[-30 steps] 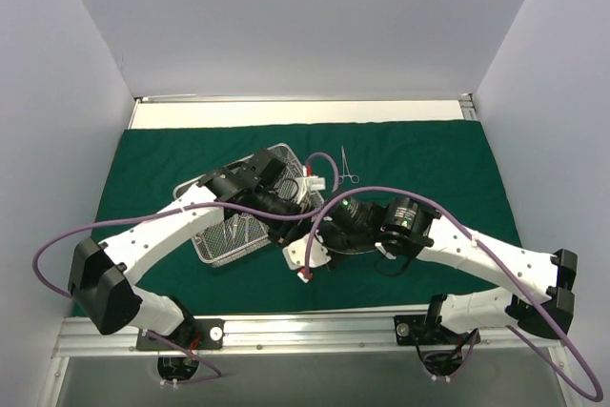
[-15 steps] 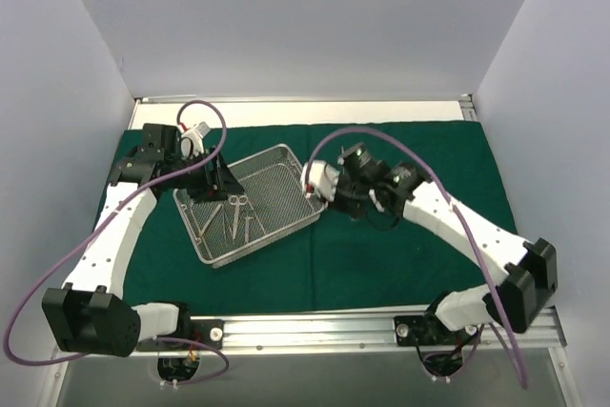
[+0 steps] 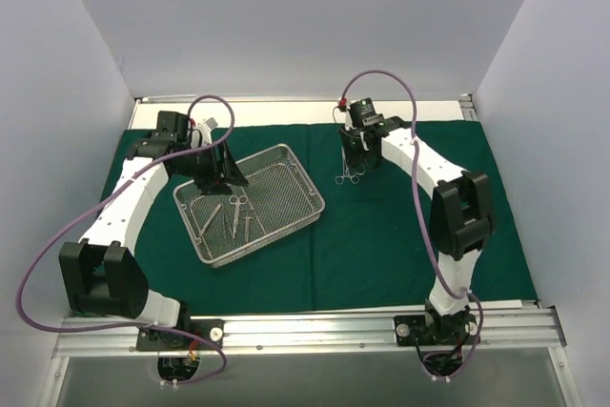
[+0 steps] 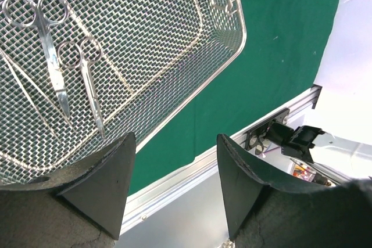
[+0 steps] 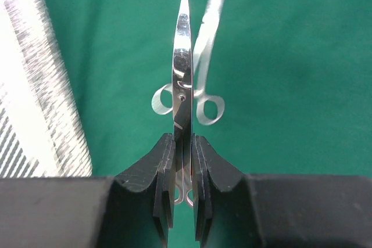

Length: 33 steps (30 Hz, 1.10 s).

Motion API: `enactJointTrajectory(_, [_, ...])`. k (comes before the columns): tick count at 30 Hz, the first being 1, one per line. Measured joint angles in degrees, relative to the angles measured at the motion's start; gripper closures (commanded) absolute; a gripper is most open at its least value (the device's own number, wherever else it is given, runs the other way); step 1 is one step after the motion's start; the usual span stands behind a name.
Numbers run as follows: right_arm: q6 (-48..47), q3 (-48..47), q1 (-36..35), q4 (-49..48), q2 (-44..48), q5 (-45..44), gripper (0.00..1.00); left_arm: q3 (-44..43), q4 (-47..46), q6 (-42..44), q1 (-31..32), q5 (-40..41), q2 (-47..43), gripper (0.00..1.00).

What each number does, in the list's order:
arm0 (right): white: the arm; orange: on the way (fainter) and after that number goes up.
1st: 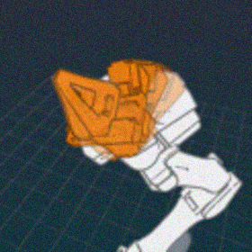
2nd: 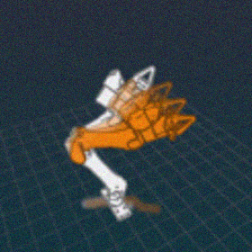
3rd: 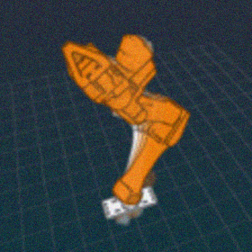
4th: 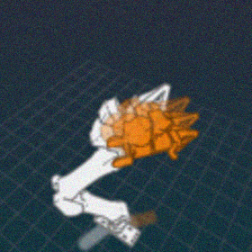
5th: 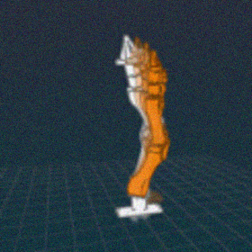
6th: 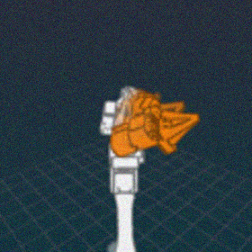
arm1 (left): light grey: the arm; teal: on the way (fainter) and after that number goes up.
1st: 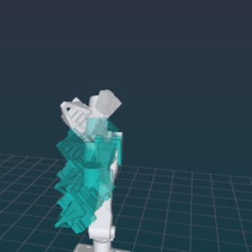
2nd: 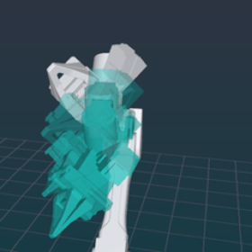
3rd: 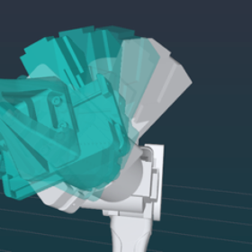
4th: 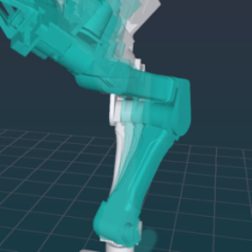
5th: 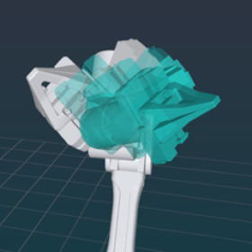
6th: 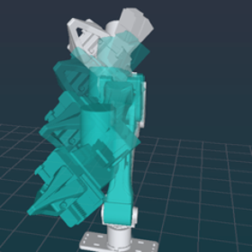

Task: Open and lay out the surgical kit
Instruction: Place the medical item in the surgical kit.

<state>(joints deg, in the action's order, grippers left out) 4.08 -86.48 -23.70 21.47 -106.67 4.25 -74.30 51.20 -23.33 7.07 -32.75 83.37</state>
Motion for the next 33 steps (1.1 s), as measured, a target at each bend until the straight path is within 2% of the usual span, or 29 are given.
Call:
enactJointTrajectory(5, [3.4,-2.5,4.7,-0.4,-6.7,-1.7,1.0,-2.1,-0.4,0.0,0.0,-0.8,2.4,0.35])
enactJointTrajectory(11, [3.1,-3.0,8.7,-0.3,-9.7,-2.6,1.0,-2.6,-1.2,0.0,0.0,-1.8,4.7,0.35])
enactJointTrajectory(33, [1.9,-4.8,9.1,-1.2,-13.6,-1.0,1.0,-4.5,-2.1,-0.4,0.0,-3.6,8.7,0.36])
